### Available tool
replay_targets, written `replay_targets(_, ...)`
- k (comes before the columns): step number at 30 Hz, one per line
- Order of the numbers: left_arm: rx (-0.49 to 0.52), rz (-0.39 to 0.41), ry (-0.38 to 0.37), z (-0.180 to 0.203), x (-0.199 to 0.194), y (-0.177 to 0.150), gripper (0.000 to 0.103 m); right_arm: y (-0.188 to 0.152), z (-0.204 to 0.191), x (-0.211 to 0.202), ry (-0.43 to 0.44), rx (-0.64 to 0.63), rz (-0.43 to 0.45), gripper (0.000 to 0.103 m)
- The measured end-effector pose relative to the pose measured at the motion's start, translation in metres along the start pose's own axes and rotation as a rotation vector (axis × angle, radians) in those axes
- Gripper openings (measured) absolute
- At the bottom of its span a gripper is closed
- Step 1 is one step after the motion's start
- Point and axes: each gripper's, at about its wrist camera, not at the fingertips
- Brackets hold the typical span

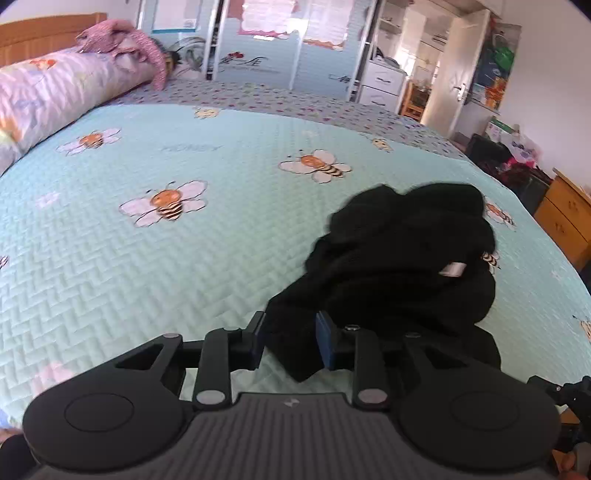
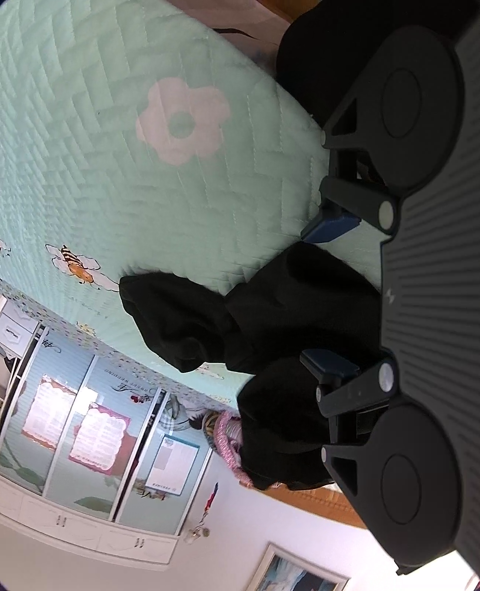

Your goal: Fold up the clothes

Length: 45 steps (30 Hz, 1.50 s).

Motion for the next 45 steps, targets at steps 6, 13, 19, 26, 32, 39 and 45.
replay_targets(6,0.027,0.019,-0.059,-0.005,-0.015,-0.008,0.033,0.0,-0.021,0.015,0.008,-0.07,-0.021,0.066)
replay_targets(13,0.031,0.034,-0.107,-0.009,-0.027,-0.016,0.042,0.027,-0.048,0.093,-0.007,-0.055,-0.012,0.076)
replay_targets(19,-0.032,0.105,-0.061,-0.042,-0.046,-0.012,0.046,-0.02,-0.118,0.166,0.198,-0.254,-0.281,0.074)
replay_targets(26,-0.061,0.118,-0.065,-0.059,-0.052,-0.01,0.05,-0.065,-0.127,0.164,0.246,-0.289,-0.415,0.075)
replay_targets(32,-0.018,0.076,-0.061,-0.047,-0.027,-0.01,0.054,-0.045,-0.104,0.108,0.171,-0.278,-0.308,0.075)
replay_targets(39,-0.027,0.022,-0.027,-0.052,-0.004,-0.005,0.056,-0.045,-0.092,0.098,0.06,-0.311,-0.274,0.076)
replay_targets(45,0.026,-0.017,0.011,-0.042,0.022,0.009,0.062,-0.067,-0.089,0.141,-0.026,-0.381,-0.341,0.081)
Point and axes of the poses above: each gripper's, at about its wrist camera, not at the fingertips, and x roughly the way its jaws point, z to its right, y to its top, and after that the axes turned 15 degrees about y, right-handed
